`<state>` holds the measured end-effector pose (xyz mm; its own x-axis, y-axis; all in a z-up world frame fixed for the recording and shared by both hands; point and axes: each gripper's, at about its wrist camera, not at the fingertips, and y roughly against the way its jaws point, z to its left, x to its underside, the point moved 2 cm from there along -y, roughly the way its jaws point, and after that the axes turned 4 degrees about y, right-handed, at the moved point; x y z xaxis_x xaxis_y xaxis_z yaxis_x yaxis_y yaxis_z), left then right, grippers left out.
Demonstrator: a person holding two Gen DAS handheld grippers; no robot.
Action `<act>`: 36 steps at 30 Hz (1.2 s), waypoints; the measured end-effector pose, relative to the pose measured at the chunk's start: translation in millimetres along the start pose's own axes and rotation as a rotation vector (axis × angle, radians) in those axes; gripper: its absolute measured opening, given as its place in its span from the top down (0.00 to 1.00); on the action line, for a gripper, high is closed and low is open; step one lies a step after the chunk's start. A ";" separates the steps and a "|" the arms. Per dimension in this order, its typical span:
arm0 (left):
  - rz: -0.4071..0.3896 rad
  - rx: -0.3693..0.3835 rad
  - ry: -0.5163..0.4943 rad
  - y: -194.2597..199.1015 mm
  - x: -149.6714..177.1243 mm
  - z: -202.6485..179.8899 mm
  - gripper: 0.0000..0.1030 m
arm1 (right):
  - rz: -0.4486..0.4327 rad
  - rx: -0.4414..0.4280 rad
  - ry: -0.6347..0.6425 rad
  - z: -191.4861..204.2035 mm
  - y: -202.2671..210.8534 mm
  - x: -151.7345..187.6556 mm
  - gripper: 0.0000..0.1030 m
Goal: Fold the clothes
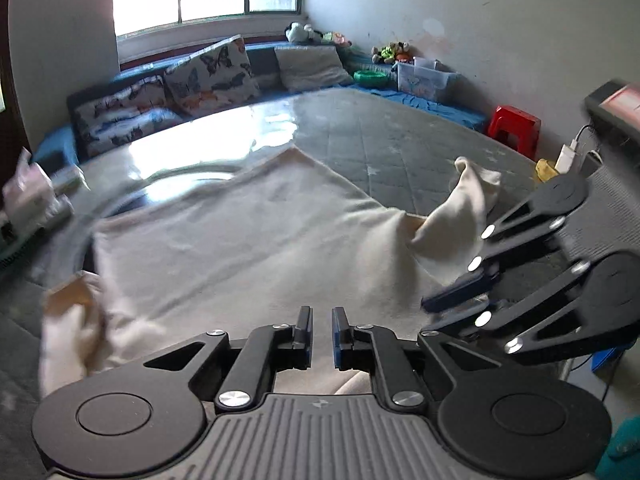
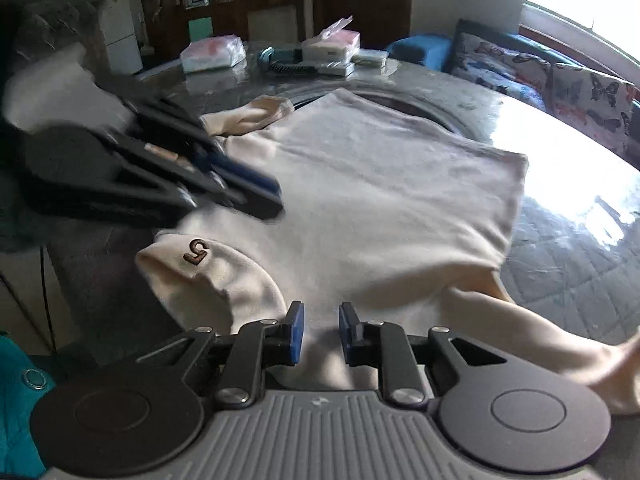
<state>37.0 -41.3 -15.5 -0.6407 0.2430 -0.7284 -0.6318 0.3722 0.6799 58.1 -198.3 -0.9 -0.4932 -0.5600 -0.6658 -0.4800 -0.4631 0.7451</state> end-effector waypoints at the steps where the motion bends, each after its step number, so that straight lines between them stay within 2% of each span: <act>1: 0.011 0.010 0.004 -6.2 1.2 -1.7 0.89 | 0.000 0.003 -0.006 -0.8 0.7 1.7 0.81; 4: 0.036 0.037 -0.002 -18.0 7.9 -10.7 0.89 | 0.000 0.019 -0.014 -4.6 -0.4 4.4 0.77; 11: 0.020 0.055 -0.056 -14.2 15.9 -28.1 0.87 | -0.002 0.070 -0.016 -15.9 -8.9 6.4 0.76; 16: 0.024 0.057 -0.052 -14.4 12.5 -25.8 0.85 | -0.003 0.106 -0.018 -24.0 -14.9 7.8 0.76; 20: 0.013 0.061 -0.039 -19.0 5.1 -29.3 0.85 | -0.018 0.122 -0.034 -28.2 -13.1 9.5 0.71; 24: 0.019 0.099 -0.053 -26.3 5.2 -41.2 0.84 | -0.074 0.148 -0.129 -41.6 2.6 15.1 0.71; 27: 0.007 0.105 -0.087 -26.2 8.4 -50.4 0.77 | -0.098 0.214 -0.212 -63.1 12.5 24.5 0.71; 30: 0.005 0.112 -0.098 -24.9 11.2 -54.0 0.76 | -0.102 0.293 -0.285 -88.6 19.2 36.2 0.71; 36: 0.006 0.115 -0.091 -24.2 11.3 -53.5 0.75 | -0.126 0.395 -0.415 -131.1 35.5 61.6 0.71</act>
